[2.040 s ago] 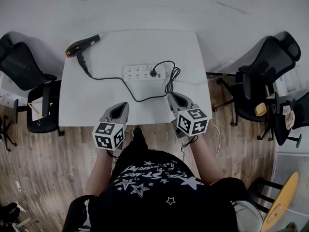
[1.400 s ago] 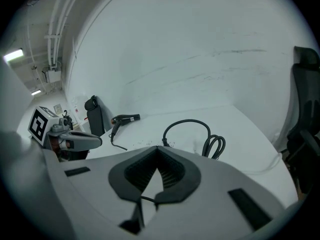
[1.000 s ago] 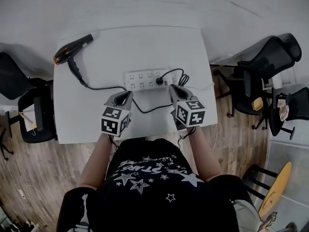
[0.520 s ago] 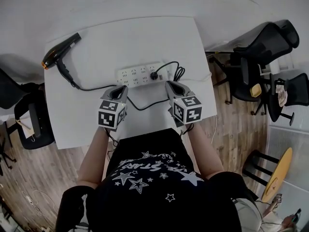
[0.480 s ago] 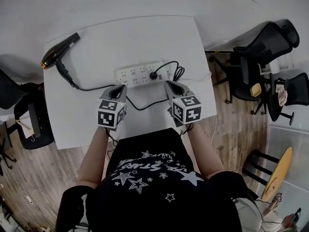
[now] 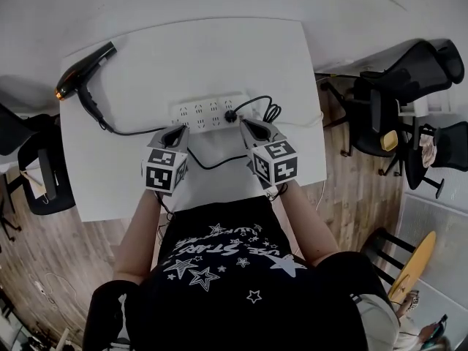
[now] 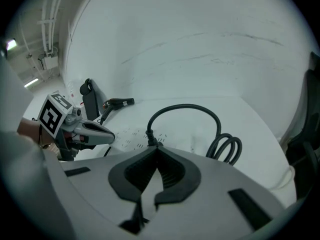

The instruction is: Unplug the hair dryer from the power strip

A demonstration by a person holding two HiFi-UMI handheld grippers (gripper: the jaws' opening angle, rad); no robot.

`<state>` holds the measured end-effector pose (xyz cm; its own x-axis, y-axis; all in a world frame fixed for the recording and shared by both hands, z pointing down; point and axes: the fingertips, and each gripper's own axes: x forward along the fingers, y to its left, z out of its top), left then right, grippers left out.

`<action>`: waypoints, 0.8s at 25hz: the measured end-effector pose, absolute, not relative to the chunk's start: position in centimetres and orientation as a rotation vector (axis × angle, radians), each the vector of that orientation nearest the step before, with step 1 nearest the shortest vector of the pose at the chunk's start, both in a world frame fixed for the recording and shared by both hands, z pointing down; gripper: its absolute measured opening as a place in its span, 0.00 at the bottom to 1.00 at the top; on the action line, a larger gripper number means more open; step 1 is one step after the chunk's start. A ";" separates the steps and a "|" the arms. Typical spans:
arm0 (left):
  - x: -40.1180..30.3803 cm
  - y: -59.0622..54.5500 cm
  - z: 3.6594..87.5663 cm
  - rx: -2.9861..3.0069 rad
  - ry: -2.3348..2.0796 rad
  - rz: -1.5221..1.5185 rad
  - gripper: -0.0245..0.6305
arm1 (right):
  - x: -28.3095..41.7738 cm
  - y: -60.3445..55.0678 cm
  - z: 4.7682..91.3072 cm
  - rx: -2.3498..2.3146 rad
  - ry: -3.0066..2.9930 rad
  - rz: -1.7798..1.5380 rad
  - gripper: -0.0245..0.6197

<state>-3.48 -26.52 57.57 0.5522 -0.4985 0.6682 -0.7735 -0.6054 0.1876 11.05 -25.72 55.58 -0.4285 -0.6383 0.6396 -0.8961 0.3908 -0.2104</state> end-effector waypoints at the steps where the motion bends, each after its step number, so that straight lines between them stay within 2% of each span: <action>1: -3.6 -26.6 57.7 2.315 -1.036 0.792 0.05 | 10.8 -25.8 55.7 1.297 -2.199 0.742 0.05; 18: -3.8 -26.9 57.9 2.253 -1.041 0.744 0.05 | 9.3 -26.7 55.6 1.239 -2.224 0.659 0.05; 19: -3.8 -26.8 58.0 2.256 -1.039 0.748 0.05 | 9.0 -26.7 55.7 1.233 -2.226 0.662 0.11; 20: -3.8 -26.8 58.0 2.258 -1.038 0.751 0.05 | 8.7 -26.8 55.8 1.224 -2.228 0.666 0.23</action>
